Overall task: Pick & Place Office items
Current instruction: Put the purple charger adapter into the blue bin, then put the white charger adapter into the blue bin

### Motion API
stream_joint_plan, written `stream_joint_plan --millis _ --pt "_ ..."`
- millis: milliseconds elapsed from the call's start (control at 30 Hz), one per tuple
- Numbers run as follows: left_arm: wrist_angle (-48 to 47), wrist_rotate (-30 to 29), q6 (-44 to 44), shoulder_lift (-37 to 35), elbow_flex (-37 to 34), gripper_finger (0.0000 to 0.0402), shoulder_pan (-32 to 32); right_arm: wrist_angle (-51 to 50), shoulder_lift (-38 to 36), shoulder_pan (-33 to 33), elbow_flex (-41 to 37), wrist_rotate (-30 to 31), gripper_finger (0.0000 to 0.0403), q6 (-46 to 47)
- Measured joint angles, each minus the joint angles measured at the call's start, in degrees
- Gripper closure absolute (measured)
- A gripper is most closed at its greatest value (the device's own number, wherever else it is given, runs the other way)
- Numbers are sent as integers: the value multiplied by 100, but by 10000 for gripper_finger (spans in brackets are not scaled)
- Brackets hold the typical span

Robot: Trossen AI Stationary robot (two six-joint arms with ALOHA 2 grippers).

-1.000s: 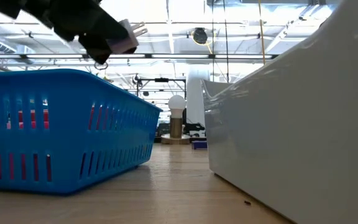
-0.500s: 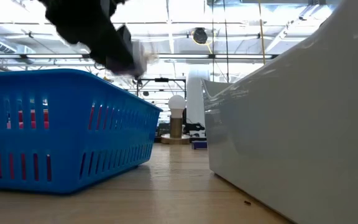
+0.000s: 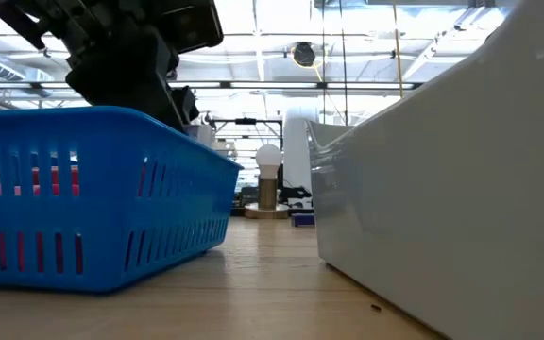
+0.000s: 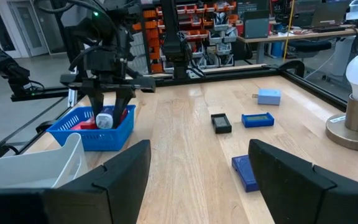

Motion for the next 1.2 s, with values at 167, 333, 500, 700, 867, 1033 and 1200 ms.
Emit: stream_joint_plan --millis 167,333,500,700,867,1033,1200 --pt "-76 6 -134 0 0 259 -1 0 1 -1 0 0 140 0" --pt "-143 8 -348 0 0 253 10 0 0 -1 0 0 140 1" --pt "-142 5 -445 0 0 227 10 0 1 0 0 0 140 1" --pt "-148 -50 -643 0 0 194 27 -1 1 0 0 0 140 -1" --pt "-144 -144 -648 0 0 171 27 0 0 -2 0 0 140 0" --pt "-139 -147 -559 -9 -1 158 33 -2 0 -2 0 -1 140 -1" --pt "-172 -119 -526 -266 -2 156 67 -1 0 -1 0 -1 140 0"
